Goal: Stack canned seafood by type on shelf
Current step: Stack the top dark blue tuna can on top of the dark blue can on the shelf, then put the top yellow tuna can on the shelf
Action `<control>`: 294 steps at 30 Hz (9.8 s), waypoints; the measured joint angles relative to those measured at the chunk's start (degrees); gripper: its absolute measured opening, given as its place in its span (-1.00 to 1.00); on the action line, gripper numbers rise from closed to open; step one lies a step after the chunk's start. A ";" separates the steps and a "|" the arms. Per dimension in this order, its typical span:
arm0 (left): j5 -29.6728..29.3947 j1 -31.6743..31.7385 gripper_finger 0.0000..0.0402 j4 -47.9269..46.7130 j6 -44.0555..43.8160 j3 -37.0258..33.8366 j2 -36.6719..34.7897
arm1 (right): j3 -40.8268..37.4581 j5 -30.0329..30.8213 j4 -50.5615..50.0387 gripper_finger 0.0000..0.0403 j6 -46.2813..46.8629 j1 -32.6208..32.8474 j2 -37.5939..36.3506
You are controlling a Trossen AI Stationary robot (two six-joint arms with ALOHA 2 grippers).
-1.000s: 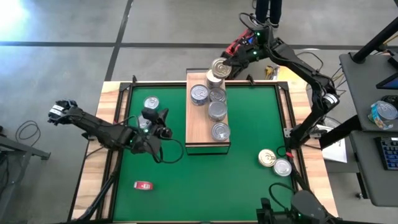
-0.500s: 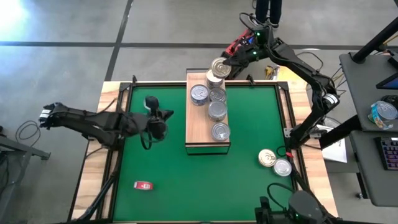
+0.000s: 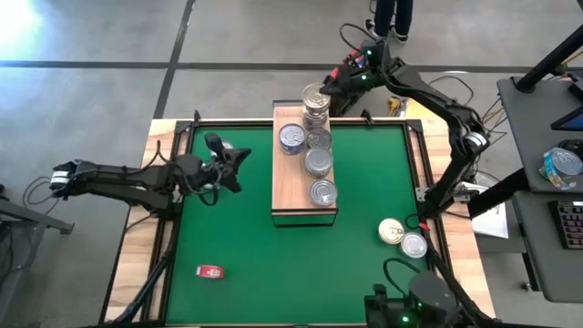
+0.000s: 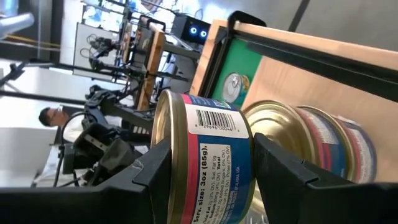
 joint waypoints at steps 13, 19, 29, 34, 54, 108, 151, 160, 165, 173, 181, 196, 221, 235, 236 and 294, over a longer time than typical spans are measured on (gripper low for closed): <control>-1.55 0.89 -1.00 1.58 0.38 -2.07 -3.33 | 0.00 1.55 -3.74 -0.13 -1.82 1.03 0.64; -1.62 0.89 -1.00 1.57 0.38 -2.07 -3.16 | 0.00 2.63 -5.03 -0.13 -2.51 1.14 0.32; -1.62 0.89 -1.00 1.55 0.36 -2.12 -2.94 | 0.00 4.07 -4.96 -0.13 -2.11 1.14 0.30; -1.60 0.89 -1.00 1.56 0.36 -2.12 -2.94 | 0.00 5.36 -4.96 -0.13 -1.53 1.14 0.30; -1.60 1.07 -1.00 1.54 0.34 -2.16 -2.57 | 0.00 5.55 -5.25 -0.06 -1.63 1.14 0.30; -1.60 1.15 -1.00 1.04 -0.12 -2.16 -2.57 | 0.00 10.12 -5.65 0.54 -5.52 2.98 0.21; -1.59 1.16 -1.00 0.71 -1.22 -2.16 -2.57 | 0.57 16.48 -5.93 0.56 -18.11 6.47 -0.69; -1.60 1.17 -1.00 0.76 -1.81 -2.16 -2.57 | 0.57 17.80 -6.13 0.56 -24.52 8.19 -0.73; -1.59 1.15 -1.00 0.74 -1.84 -2.16 -2.57 | 0.57 22.34 -8.42 0.56 -27.15 8.98 -0.93; -1.59 1.15 -1.00 0.63 -2.32 -2.16 -2.57 | 0.57 24.79 -9.45 0.56 -28.27 8.94 -1.57; -1.58 1.17 -1.00 0.63 -2.68 -2.16 -2.57 | 0.57 27.68 -9.03 0.56 -28.64 8.85 -4.29; -1.16 1.15 -1.00 0.43 -3.77 -2.16 -2.54 | 0.57 48.09 -9.06 0.56 -42.91 17.61 -11.91; 26.00 15.68 -1.00 4.16 -14.21 4.89 6.19 | -0.10 74.36 -19.32 0.56 -42.99 31.36 -15.49; 36.48 28.90 -1.00 -10.11 -20.84 30.59 33.10 | -4.77 74.51 -19.35 0.56 -40.65 32.51 -17.27; 37.14 29.42 -1.00 -11.08 -20.78 31.97 34.69 | -5.14 74.49 -19.26 0.56 -40.47 32.52 -17.47; 41.05 32.01 -1.00 -18.24 -20.36 46.76 50.32 | -8.94 74.43 -17.94 0.56 -39.77 32.52 -21.71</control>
